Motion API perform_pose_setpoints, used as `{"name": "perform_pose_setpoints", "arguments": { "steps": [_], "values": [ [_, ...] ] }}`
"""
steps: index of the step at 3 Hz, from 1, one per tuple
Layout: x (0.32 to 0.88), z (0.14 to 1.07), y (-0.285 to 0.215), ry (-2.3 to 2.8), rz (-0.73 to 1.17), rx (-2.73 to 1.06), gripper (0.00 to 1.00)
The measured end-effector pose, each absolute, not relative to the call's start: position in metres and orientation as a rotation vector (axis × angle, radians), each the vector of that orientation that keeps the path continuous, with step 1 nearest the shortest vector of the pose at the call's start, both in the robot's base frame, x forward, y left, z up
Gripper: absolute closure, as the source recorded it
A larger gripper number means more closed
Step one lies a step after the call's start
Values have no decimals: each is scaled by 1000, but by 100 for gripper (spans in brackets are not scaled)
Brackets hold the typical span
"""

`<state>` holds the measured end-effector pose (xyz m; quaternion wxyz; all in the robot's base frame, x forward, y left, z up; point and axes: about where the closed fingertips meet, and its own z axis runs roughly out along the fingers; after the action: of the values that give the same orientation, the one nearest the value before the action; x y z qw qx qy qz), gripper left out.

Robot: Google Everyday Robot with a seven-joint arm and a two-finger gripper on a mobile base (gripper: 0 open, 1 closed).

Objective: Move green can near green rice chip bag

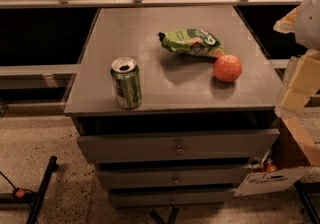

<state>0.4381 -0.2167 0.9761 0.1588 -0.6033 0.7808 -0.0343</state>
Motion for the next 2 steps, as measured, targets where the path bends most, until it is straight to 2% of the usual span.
{"name": "perform_pose_setpoints", "arguments": {
  "steps": [2],
  "values": [
    [445,981,-206,2205,-107,-1746,0]
  ]
}}
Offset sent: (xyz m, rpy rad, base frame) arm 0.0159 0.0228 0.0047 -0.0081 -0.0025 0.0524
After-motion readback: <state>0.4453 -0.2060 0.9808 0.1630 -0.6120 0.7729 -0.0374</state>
